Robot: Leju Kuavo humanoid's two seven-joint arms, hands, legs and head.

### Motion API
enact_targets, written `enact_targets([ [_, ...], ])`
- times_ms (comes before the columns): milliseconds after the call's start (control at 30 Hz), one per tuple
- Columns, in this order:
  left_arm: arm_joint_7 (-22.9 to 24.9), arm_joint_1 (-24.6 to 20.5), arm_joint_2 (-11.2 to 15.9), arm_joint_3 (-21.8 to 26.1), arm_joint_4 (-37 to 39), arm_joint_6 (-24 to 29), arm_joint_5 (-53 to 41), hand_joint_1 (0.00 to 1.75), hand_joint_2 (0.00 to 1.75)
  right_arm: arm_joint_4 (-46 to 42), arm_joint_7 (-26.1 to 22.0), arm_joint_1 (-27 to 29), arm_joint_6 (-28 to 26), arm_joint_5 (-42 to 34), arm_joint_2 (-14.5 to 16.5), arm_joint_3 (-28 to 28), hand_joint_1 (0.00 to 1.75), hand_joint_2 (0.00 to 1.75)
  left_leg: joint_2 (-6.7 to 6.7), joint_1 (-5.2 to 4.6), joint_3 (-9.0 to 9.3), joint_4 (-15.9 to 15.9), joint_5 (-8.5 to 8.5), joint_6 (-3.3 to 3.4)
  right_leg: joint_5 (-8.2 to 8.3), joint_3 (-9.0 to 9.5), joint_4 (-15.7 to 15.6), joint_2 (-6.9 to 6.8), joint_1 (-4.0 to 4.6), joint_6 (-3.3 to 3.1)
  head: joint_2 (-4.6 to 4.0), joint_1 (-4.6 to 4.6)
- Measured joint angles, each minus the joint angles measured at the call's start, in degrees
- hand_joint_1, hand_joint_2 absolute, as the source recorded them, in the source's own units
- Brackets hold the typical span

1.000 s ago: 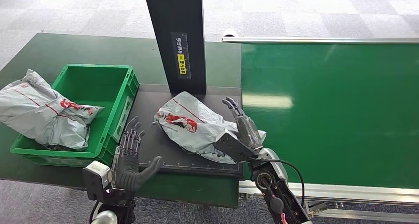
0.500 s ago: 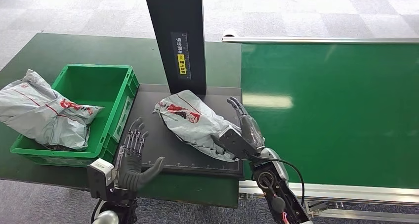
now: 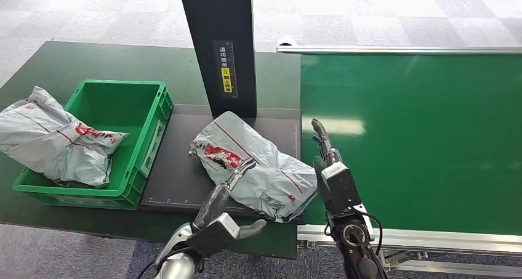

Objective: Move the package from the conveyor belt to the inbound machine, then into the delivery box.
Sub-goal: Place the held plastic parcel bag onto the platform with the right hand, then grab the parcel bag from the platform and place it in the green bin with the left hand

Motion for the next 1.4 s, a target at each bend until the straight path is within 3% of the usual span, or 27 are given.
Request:
enact_targets([
  [67,0.05,-0.88,0.0,-0.69,1.71,0.47,-1.16,0.0,1.75,-0.9,-0.11,1.17,-0.05,-0.48,-0.02,-1.0,0.0,1.75,0.0,0.0,0.0,0.0,0.0,0.0,0.0,-0.01,0.0,0.0,0.0,0.0,0.0,0.0],
  [367,2.0,-4.43,0.07,-4.23,7.48,4.63,-11.25,0.0,1.75,-5.28,-1.61,6.22,-0.54,-4.35,-0.01,-5.55,0.0,1.75,-0.02,0.0,-0.02,0.0,-0.01,0.0,-0.01,-0.01,0.0,-0.01,0.0,0.01,0.0,0.01],
  [667,12.0,-14.32,-2.63,-6.91,23.08,21.21,-24.39,0.0,1.75,-9.8,-4.17,8.82,0.05,-5.87,1.09,-6.3,0.0,1.75,-0.01,0.0,0.01,0.0,0.03,0.0,0.02,0.02,0.0,0.0,0.0,0.0,0.0,0.01],
  [1000,17.41,-21.62,-5.29,-6.22,36.21,25.74,-28.05,0.01,1.75,-10.92,-4.62,8.14,0.09,-5.52,1.91,-5.7,0.0,1.75,-0.02,0.0,-0.02,0.0,0.03,0.0,0.02,0.02,0.0,-0.01,0.0,0.01,0.0,0.01],
  [1133,17.81,-22.98,-5.68,-5.26,39.22,24.42,-28.02,1.71,1.75,-10.91,-5.07,7.59,-0.09,-5.57,1.96,-5.34,0.0,1.75,-0.02,0.0,-0.01,0.0,0.03,0.0,0.02,0.04,0.01,-0.01,0.0,0.01,0.0,0.01],
  [1400,15.27,-23.08,-5.77,-2.93,41.91,25.04,-27.75,1.75,1.75,-10.81,-5.28,6.5,-0.22,-5.85,1.96,-5.3,0.0,1.75,-0.02,0.0,0.0,0.0,0.03,0.0,0.02,0.05,0.01,-0.01,0.0,0.0,0.0,0.0],
])
